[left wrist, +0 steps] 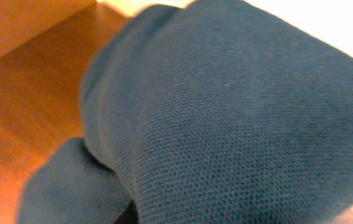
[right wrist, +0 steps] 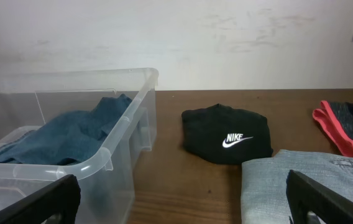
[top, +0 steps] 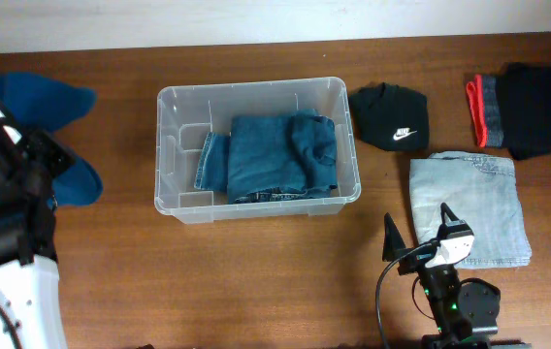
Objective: Pack container
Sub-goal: 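Lift the teal sweater with the left gripper and carry it over the bin, then lower the teal sweater into the bin on top of the jeans and release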
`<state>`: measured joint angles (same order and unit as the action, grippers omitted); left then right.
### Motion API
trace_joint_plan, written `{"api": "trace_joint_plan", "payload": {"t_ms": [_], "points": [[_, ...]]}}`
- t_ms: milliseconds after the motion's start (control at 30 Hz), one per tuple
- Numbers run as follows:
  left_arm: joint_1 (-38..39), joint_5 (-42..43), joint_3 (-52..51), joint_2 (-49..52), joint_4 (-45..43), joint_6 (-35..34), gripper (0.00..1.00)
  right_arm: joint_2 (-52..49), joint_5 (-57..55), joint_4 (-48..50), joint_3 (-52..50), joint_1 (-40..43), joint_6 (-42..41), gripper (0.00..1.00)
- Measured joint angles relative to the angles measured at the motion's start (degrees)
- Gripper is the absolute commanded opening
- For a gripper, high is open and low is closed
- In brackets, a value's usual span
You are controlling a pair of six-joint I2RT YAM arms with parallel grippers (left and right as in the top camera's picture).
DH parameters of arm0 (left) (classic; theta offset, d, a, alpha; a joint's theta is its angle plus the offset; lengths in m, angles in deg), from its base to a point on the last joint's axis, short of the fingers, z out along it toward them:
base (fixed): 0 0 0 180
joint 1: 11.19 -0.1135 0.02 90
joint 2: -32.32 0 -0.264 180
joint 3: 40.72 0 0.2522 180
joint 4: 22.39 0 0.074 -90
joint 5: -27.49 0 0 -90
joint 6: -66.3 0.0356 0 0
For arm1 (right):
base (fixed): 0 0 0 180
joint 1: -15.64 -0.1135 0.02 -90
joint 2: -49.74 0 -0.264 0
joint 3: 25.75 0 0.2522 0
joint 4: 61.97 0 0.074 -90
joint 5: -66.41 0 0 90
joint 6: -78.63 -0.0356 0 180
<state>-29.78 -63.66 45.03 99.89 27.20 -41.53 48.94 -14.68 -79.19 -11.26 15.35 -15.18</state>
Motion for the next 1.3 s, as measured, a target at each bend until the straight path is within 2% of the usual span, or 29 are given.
{"api": "trace_joint_plan", "payload": {"t_ms": [167,433,900,1100,1300], "points": [[4.7,1.3,1.3,-1.7,0.4,0.1,0.01,0.0,0.0,0.0,0.0,0.0,0.0,0.98],[16.5,2.7,6.2,-0.9,0.5,2.5,0.01,0.0,0.0,0.0,0.0,0.0,0.0,0.99],[29.7,2.7,8.5,9.1,1.6,3.5,0.01,0.0,0.0,0.0,0.0,0.0,0.0,0.98],[34.3,-1.3,8.5,13.3,2.2,3.5,0.01,0.0,0.0,0.0,0.0,0.0,0.0,0.98],[34.9,-10.8,8.5,15.0,6.8,1.8,0.01,0.0,0.0,0.0,0.0,0.0,0.0,0.98]]}}
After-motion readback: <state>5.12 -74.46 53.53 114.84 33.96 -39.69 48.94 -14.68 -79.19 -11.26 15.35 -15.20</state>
